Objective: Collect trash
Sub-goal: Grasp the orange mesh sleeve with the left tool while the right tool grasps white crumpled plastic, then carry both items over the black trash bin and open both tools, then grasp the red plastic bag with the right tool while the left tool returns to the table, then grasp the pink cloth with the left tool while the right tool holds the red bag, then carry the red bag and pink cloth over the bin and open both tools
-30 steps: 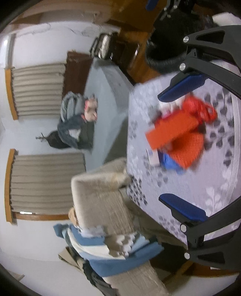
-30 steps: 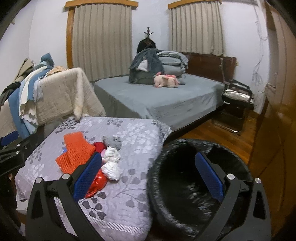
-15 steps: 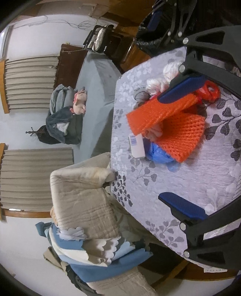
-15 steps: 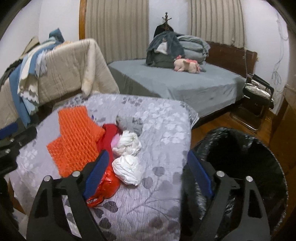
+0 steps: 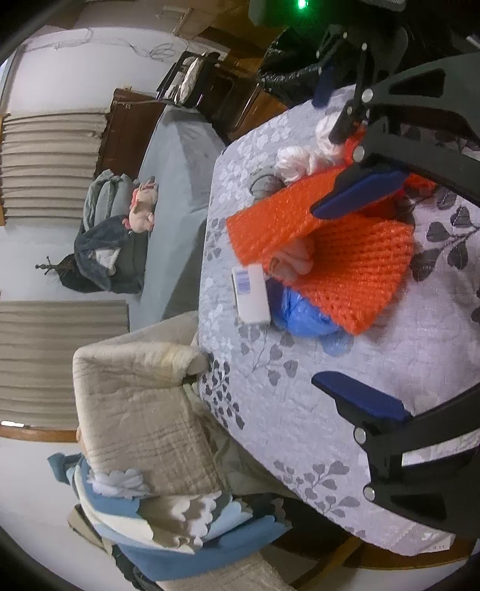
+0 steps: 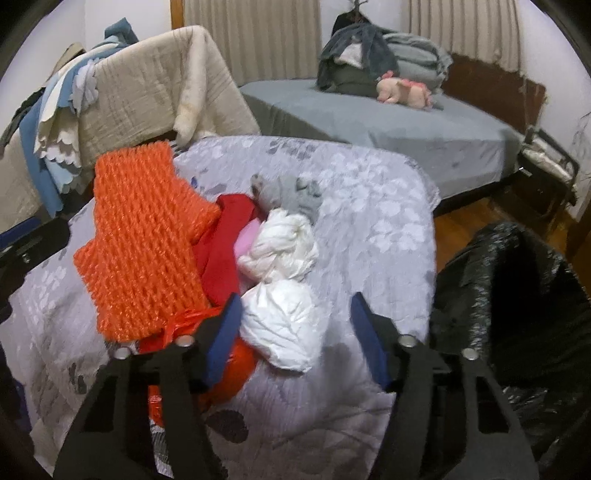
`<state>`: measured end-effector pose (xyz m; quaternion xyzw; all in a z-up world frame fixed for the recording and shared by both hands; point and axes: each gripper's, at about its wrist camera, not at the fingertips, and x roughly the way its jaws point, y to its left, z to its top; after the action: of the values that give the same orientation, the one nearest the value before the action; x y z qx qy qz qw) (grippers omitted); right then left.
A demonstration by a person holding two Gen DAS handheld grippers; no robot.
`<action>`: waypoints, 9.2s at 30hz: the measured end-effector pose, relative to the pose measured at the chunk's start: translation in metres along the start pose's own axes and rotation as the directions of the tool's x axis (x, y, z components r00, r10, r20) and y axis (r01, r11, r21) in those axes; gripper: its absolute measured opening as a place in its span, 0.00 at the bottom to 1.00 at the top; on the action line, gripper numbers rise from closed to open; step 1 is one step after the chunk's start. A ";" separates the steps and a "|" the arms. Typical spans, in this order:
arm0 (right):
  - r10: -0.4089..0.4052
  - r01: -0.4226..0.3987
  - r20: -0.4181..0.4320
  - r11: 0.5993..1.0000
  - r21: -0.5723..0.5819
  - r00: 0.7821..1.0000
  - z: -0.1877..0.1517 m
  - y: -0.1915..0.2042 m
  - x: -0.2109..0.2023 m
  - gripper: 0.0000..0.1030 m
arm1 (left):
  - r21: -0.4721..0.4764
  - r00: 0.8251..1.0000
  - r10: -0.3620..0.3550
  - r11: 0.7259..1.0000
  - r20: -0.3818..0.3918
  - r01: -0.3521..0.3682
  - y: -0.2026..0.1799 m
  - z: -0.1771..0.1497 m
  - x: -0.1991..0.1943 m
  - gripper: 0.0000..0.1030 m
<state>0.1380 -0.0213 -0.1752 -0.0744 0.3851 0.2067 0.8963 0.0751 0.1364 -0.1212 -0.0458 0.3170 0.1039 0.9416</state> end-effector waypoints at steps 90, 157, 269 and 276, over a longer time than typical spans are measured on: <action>-0.452 0.379 0.124 0.845 0.378 0.883 -0.060 -0.221 -0.186 0.90 | 0.283 0.841 -0.531 0.795 -0.104 0.537 -0.256 0.022 -0.028 0.71; 0.080 -0.080 0.062 0.997 -0.002 0.995 -0.009 0.032 -0.031 0.34 | 0.019 0.998 -0.067 0.998 0.000 0.067 0.014 -0.015 -0.012 0.88; -0.186 0.145 0.242 0.973 0.179 0.952 0.007 -0.109 -0.176 0.35 | 0.187 0.949 -0.305 0.939 0.074 0.287 -0.132 0.038 -0.055 0.35; -0.262 0.209 0.232 0.951 0.228 0.937 -0.008 -0.144 -0.191 0.36 | 0.224 0.921 -0.387 0.902 0.046 0.368 -0.168 0.039 -0.056 0.35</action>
<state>0.0763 -0.2136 -0.0461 -0.0021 0.2715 0.0656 0.9602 0.0925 -0.0302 -0.0528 -0.0017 0.2691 -0.1128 0.9565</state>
